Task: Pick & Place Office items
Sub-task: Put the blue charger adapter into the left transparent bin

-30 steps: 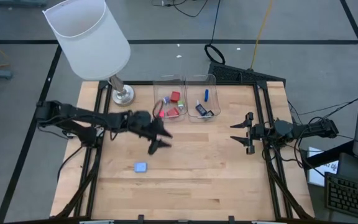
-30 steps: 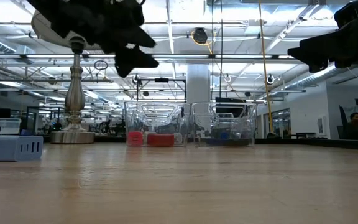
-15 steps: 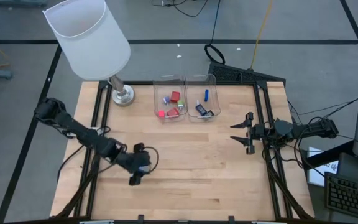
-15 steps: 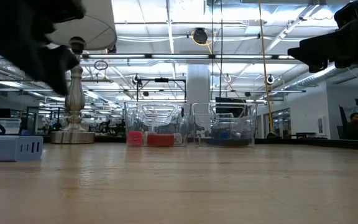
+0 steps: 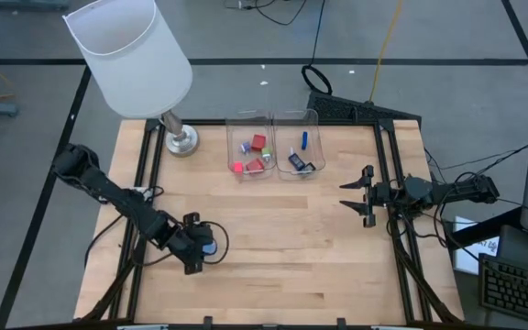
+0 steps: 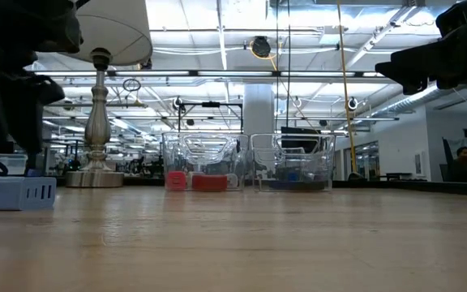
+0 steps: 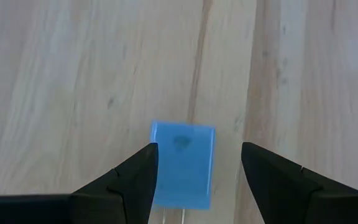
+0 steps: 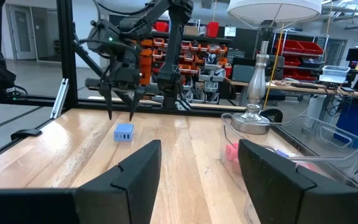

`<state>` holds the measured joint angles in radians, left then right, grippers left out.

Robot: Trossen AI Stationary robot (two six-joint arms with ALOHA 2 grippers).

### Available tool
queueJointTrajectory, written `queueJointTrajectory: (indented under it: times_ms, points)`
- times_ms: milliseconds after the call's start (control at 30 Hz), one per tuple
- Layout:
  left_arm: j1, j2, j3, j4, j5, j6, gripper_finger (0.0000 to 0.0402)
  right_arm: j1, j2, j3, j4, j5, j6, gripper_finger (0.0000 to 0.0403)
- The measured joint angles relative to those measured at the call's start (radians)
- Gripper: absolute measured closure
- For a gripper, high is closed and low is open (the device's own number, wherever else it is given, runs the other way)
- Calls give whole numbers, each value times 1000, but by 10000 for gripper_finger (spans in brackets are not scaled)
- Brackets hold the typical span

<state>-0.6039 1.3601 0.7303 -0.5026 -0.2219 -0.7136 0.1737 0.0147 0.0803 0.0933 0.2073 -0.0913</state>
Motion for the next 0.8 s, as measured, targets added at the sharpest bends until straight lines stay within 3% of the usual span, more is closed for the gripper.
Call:
queueJointTrajectory:
  times_ms: [300,800]
  points:
    - [-15,70,0,-42,3,-36,167,0,0,0,0,0,0,197]
    - [-17,212,1,61,0,-49,167,0,0,0,0,0,0,195]
